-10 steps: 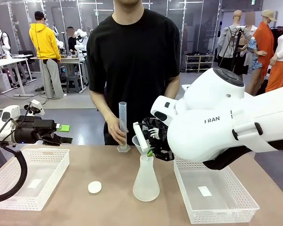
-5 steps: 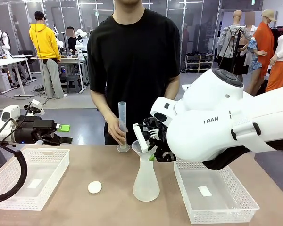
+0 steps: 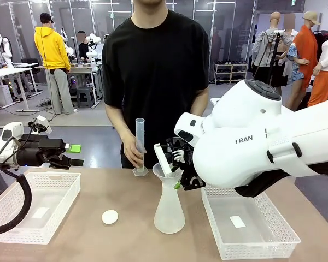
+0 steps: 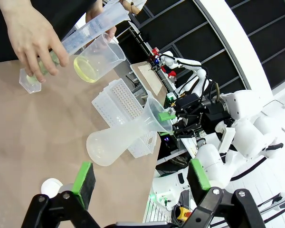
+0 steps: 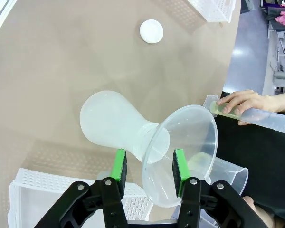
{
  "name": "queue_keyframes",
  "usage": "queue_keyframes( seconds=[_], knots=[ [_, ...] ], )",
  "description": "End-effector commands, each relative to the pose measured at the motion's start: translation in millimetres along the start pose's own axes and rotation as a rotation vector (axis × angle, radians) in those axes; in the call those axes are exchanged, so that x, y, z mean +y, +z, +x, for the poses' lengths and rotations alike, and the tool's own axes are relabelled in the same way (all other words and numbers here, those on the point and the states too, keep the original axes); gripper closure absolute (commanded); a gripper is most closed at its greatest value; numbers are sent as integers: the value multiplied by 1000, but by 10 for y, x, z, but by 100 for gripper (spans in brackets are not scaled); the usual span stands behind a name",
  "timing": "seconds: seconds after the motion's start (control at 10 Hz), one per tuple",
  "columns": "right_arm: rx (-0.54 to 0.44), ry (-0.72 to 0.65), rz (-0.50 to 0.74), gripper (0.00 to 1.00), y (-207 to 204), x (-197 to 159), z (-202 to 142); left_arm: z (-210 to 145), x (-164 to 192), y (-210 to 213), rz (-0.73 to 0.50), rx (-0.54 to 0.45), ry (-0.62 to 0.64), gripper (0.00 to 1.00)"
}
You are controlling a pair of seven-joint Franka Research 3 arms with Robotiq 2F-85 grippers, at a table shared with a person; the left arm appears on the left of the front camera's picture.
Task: Prepare the solutions needed for the experiment.
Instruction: Pick up the Plastic Funnel and insert it into the Big flask, then once the solution is in the Big flask , pick up the Plastic Funnel and place it back into the right Organizing basket.
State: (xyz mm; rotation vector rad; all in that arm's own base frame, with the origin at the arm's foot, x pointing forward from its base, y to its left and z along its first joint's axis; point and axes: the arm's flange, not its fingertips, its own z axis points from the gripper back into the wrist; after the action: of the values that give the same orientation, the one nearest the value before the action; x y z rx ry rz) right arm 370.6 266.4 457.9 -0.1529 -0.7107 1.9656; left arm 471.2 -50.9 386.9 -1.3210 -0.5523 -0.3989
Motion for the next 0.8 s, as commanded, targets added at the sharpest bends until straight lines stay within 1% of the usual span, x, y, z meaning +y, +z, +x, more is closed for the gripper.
queue_keyframes(
  seconds=[0.0, 0.6, 0.7],
  knots=[
    [-5, -4, -6, 50, 4, -6, -9, 21, -1, -23, 14, -4, -21, 0],
    [1, 0, 0, 50, 1, -1, -4, 21, -1, -23, 14, -4, -21, 0],
    [45, 9, -34, 50, 90, 135, 274, 21, -1, -23, 14, -4, -21, 0]
  ],
)
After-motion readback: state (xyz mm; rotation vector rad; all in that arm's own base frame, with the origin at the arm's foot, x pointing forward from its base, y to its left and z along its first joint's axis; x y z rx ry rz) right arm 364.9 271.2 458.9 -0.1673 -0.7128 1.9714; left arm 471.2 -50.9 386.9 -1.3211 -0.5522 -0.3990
